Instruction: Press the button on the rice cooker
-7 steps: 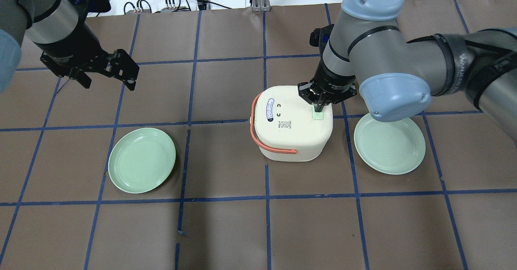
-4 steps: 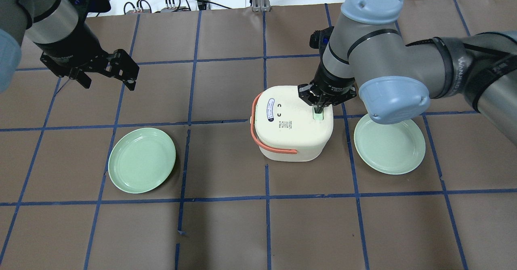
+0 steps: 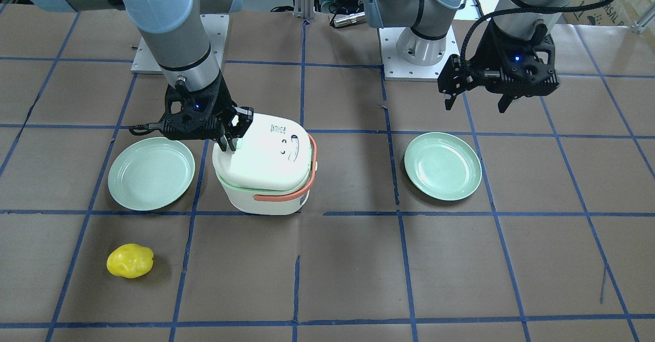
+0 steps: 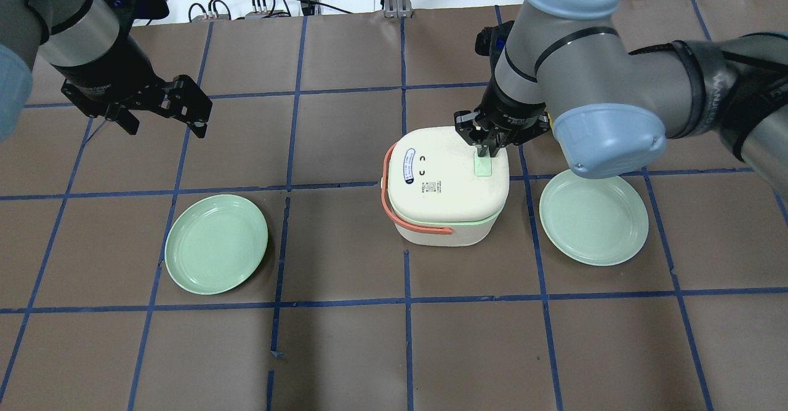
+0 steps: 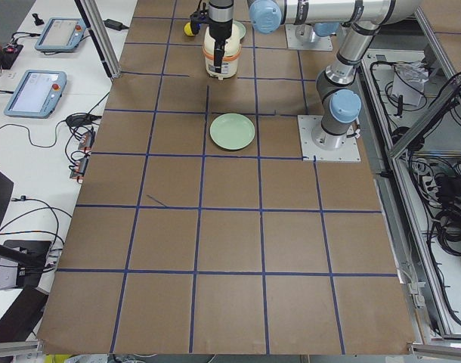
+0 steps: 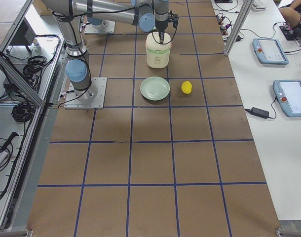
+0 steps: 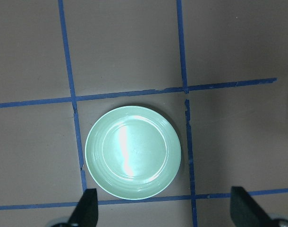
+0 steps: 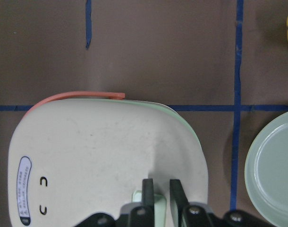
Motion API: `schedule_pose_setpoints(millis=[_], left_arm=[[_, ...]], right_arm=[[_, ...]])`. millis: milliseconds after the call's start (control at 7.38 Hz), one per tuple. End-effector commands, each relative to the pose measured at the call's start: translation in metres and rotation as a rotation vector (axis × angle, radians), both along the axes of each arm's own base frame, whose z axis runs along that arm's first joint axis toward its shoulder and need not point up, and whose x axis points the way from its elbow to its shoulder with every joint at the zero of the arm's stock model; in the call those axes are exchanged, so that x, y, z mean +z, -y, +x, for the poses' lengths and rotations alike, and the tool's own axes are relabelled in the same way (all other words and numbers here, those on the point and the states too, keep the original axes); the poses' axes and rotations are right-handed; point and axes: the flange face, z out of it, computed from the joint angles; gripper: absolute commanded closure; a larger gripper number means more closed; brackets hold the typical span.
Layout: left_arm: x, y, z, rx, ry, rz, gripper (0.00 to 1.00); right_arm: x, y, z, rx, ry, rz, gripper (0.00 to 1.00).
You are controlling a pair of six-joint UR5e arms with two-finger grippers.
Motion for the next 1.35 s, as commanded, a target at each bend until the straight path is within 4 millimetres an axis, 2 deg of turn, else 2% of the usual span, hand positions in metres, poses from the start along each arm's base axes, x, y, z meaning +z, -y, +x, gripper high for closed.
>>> schedule_pose_setpoints(millis=[0, 135, 271, 406, 542, 1219], left_arm=[[0.0, 0.0, 0.0, 0.001, 0.0, 0.0, 0.0], [0.0, 0.0, 0.0, 0.001, 0.0, 0.0, 0.0], [0.0, 0.0, 0.0, 0.001, 0.0, 0.0, 0.0], [0.0, 0.0, 0.0, 0.001, 0.0, 0.0, 0.0], [0.0, 0.0, 0.0, 0.001, 0.0, 0.0, 0.0], [0.0, 0.0, 0.0, 0.001, 0.0, 0.0, 0.0]], right_arm=[[0.06, 0.013, -0.012, -0.009, -0.048, -0.018, 0.0], [0.08, 0.015, -0.017, -0.015, -0.066, -0.025, 0.0], [0.086, 0.019, -0.028, -0.031, -0.058, -0.032, 0.0], [0.085, 0.027, -0.049, -0.01, -0.055, -0.03, 0.0], [0.085, 0.03, -0.062, -0.001, -0.034, -0.021, 0.0], [0.087, 0.024, -0.068, 0.05, -0.055, -0.017, 0.0]])
